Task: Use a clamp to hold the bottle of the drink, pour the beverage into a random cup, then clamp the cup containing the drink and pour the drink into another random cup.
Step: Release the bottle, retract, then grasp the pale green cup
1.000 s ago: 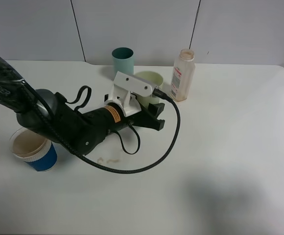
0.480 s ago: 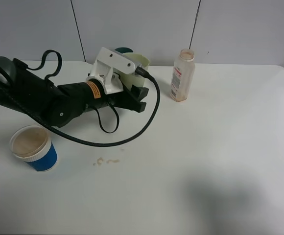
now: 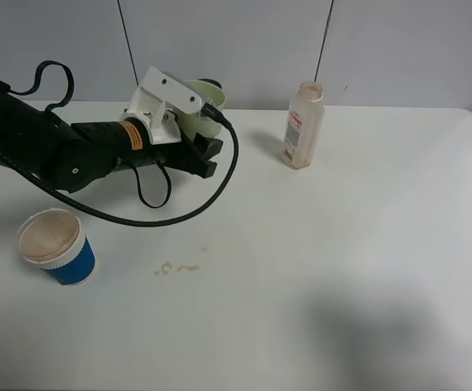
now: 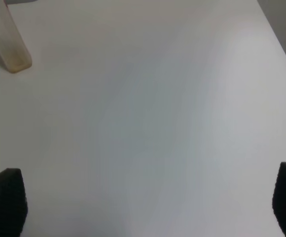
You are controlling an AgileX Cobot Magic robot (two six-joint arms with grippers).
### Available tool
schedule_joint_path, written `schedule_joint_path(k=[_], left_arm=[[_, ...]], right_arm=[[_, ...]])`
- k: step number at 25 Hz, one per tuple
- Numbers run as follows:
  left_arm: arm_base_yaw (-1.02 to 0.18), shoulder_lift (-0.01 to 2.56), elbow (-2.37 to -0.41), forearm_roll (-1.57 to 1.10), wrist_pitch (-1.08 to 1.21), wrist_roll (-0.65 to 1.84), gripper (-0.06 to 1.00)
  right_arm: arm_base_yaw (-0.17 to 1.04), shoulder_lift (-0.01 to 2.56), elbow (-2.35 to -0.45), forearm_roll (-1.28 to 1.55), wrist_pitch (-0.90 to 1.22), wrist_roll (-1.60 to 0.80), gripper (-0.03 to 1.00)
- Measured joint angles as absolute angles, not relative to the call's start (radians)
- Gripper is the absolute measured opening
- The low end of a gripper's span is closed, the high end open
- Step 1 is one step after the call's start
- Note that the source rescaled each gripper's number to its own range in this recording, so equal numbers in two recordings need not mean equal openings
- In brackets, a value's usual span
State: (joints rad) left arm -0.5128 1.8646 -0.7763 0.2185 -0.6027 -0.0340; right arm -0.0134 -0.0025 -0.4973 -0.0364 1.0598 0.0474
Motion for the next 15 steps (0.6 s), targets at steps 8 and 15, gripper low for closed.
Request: schedule_joint_path(k=[8,15], left_arm=[[-0.428,1.822,-0.776,0.305,-0.505,-0.034,0.01],[-0.351,1.784,-0.775,0.351,-0.495,-0.034,0.01]], right_arm=[[-0.013,-0.002,-0.497,-0.036,1.060,0.047,1.00],[-0.013,-0.002,-0.497,-0.036,1.060,0.047,1.00]])
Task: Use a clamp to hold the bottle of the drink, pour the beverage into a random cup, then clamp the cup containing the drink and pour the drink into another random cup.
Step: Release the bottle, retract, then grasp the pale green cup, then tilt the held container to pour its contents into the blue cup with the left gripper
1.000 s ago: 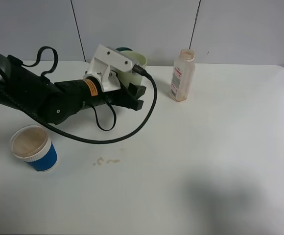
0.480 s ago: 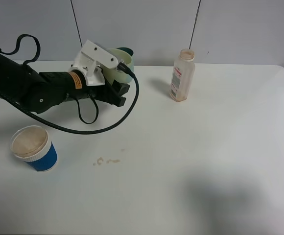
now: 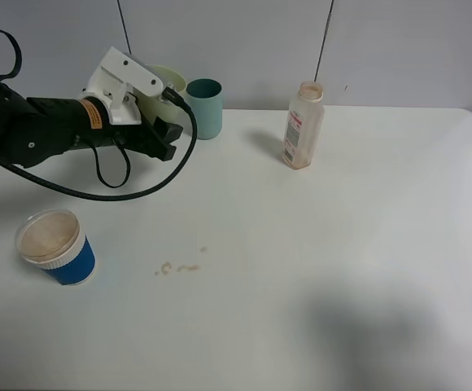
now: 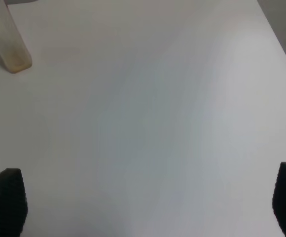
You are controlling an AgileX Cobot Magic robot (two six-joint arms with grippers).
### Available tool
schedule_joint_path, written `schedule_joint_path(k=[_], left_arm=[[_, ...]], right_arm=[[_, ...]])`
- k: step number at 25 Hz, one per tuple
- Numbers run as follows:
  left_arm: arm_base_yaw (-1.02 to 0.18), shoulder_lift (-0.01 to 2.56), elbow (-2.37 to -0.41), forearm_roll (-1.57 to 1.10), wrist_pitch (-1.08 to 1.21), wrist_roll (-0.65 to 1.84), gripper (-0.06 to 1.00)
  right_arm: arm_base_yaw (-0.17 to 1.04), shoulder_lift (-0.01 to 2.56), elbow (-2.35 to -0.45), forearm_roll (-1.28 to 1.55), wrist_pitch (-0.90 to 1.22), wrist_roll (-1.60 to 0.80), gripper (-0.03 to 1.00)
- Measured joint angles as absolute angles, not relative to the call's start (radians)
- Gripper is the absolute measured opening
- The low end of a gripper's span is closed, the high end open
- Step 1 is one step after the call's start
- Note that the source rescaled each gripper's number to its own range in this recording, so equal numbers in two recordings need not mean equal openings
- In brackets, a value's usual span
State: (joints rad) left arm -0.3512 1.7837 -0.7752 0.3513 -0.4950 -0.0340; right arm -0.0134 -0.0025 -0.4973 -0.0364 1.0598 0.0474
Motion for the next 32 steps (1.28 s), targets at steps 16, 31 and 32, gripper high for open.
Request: schedule_joint_path(k=[16,31,32], left_arm=[[-0.244,1.767,-0.775,0.426,-0.488,-0.034,0.01],[-0.081,1.653,-0.774,0.679,-0.340,-0.149,0.01],[-0.070,1.643,-0.773,0.689,-0.336,-0.154,0.01]], right_arm=[[-0.013,-0.002,-0.497,-0.036,1.060,0.047,1.00],[-0.013,-0.002,-0.497,-0.036,1.060,0.047,1.00],[-0.013,-0.002,-0.497,-0.036,1.060,0.047,1.00]])
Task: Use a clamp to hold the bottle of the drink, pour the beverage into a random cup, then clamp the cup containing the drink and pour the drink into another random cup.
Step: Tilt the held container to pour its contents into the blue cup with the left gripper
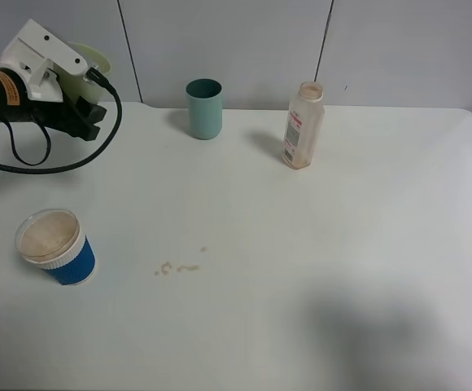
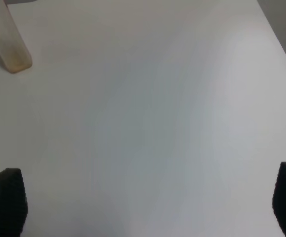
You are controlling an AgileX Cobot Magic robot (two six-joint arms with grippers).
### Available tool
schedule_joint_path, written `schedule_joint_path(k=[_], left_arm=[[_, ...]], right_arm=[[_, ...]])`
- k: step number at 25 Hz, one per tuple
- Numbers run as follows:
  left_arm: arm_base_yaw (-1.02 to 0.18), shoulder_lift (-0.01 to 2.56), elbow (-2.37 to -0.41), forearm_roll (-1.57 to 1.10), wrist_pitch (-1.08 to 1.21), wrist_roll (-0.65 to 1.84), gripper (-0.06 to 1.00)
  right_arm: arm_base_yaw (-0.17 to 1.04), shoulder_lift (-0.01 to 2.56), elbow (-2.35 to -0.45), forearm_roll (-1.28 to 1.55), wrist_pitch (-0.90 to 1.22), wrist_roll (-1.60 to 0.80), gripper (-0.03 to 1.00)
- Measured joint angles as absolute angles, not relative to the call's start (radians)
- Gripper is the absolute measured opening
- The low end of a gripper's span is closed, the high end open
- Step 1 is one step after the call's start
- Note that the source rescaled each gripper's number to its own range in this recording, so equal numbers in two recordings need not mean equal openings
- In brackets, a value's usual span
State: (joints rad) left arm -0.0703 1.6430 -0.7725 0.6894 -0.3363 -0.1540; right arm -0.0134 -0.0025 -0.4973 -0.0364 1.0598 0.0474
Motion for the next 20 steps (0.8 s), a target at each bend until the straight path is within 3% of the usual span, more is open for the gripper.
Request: schedule_joint_path(k=[20], left_arm=[[0.073,1.485,-0.523,0.703,-0.403,-0.162,0.01]], right_arm=[[-0.013,-0.002,-0.497,-0.036,1.060,0.047,1.00]])
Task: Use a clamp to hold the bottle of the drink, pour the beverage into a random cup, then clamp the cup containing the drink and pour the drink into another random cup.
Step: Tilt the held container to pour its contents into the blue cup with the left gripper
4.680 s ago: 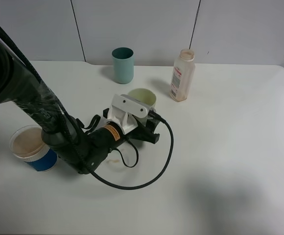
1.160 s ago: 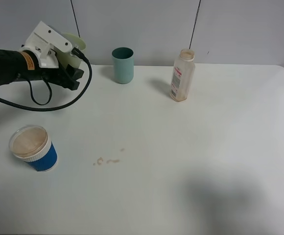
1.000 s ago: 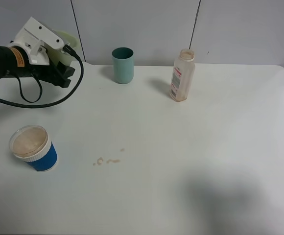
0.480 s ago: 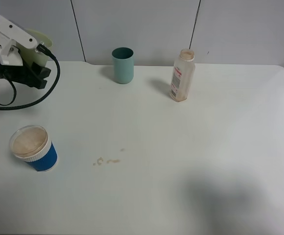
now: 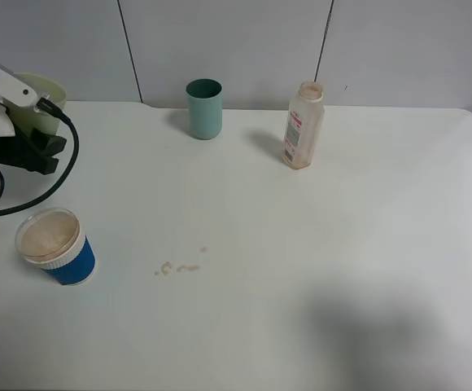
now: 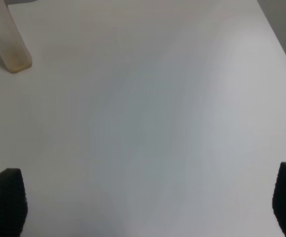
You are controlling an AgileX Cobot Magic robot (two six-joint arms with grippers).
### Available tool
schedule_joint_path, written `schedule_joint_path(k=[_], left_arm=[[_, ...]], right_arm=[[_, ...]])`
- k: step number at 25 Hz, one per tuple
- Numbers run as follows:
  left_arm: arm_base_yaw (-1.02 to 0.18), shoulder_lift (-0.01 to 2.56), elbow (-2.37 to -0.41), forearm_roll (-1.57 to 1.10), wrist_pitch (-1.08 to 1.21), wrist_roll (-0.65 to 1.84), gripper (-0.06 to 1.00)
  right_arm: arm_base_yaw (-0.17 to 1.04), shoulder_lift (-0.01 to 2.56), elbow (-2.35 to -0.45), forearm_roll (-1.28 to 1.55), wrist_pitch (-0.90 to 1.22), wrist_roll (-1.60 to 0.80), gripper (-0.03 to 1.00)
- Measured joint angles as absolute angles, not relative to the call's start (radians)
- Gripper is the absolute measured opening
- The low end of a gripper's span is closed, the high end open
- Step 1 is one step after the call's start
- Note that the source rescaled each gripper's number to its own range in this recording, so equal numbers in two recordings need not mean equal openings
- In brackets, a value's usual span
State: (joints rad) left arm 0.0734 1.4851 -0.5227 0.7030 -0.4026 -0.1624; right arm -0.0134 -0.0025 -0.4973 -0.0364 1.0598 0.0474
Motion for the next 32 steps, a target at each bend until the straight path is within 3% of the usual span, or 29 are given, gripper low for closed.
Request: schedule_joint_path(k=[14,32], left_arm=[[0.237,1.325,-0.361,0.748,-0.450,-0.161,0.01],[0.274,1.245,-0.279,0.742,-0.441,-0.165,0.01]], right_arm=[[-0.013,-0.002,-0.497,-0.036,1.060,0.047,1.00],[-0.013,-0.002,-0.497,-0.036,1.060,0.047,1.00]])
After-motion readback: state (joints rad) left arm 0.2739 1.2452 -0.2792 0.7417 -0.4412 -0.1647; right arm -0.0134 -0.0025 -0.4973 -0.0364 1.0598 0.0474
